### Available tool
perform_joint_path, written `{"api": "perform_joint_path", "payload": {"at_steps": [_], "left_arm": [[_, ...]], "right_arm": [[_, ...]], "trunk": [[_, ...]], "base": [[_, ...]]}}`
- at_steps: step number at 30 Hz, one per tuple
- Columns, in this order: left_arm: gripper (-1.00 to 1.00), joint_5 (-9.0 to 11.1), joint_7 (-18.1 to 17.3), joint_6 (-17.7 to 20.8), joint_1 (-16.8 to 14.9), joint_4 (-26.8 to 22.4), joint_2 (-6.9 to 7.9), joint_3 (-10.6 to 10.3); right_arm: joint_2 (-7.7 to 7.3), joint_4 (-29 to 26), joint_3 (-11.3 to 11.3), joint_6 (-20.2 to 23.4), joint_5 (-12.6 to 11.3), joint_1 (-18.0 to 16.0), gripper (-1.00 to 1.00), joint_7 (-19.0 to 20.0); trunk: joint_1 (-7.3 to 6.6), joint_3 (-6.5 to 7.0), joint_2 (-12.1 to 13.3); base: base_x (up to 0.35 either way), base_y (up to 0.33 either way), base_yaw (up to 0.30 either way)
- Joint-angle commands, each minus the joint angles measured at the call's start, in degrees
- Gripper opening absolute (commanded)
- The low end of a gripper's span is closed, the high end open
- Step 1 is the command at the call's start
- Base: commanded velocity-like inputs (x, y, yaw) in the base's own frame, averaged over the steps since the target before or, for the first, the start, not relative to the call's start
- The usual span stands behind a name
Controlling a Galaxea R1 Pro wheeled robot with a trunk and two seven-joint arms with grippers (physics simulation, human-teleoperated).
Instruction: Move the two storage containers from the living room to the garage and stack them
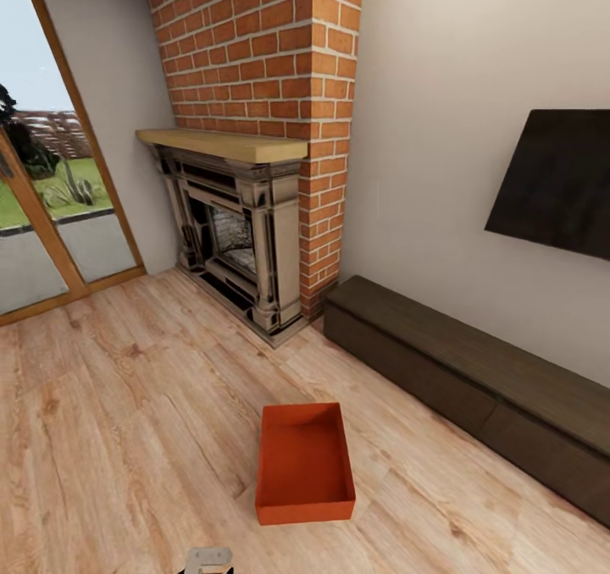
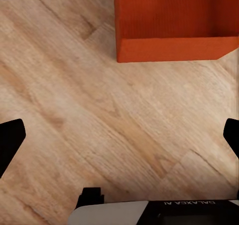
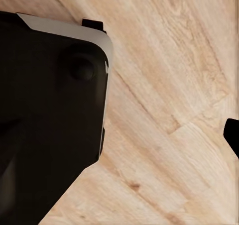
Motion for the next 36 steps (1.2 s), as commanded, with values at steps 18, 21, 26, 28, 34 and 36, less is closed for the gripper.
{"api": "perform_joint_path", "payload": {"at_steps": [18, 21, 26, 28, 34, 36], "left_arm": [[1.0, 0.59, -0.01, -0.23, -0.06, 0.09, 0.04, -0.48], [1.0, 0.59, -0.01, -0.23, -0.06, 0.09, 0.01, -0.48], [1.0, 0.59, -0.01, -0.23, -0.06, 0.09, 0.04, -0.42], [1.0, 0.62, -0.01, -0.23, -0.06, 0.09, 0.04, -0.41], [1.0, 0.62, -0.01, -0.23, -0.06, 0.09, 0.05, -0.4], [1.0, 0.6, -0.01, -0.23, -0.06, 0.09, 0.05, -0.4]], "right_arm": [[0.0, 0.09, 0.46, 0.23, 0.22, -0.07, 1.0, -0.1], [0.03, 0.12, 0.47, 0.23, 0.24, -0.06, 1.0, -0.12], [0.05, 0.16, 0.47, 0.22, 0.24, -0.06, 1.0, -0.2], [0.05, 0.15, 0.47, 0.23, 0.25, -0.07, 1.0, -0.14], [0.05, 0.15, 0.47, 0.23, 0.39, -0.08, 1.0, -0.04], [0.05, 0.14, 0.47, 0.23, 0.44, -0.08, 1.0, -0.04]], "trunk": [[0.03, -0.18, -0.08], [0.03, -0.19, -0.08], [0.03, -0.19, -0.08], [0.03, -0.19, -0.08], [0.03, -0.19, -0.08], [0.03, -0.19, -0.08]], "base": [[0.08, -0.072, 0.054], [0.061, -0.002, 0.028], [0.109, 0.021, 0.055], [0.236, 0.078, 0.055], [0.303, 0.079, 0.015], [0.323, 0.041, 0.003]]}}
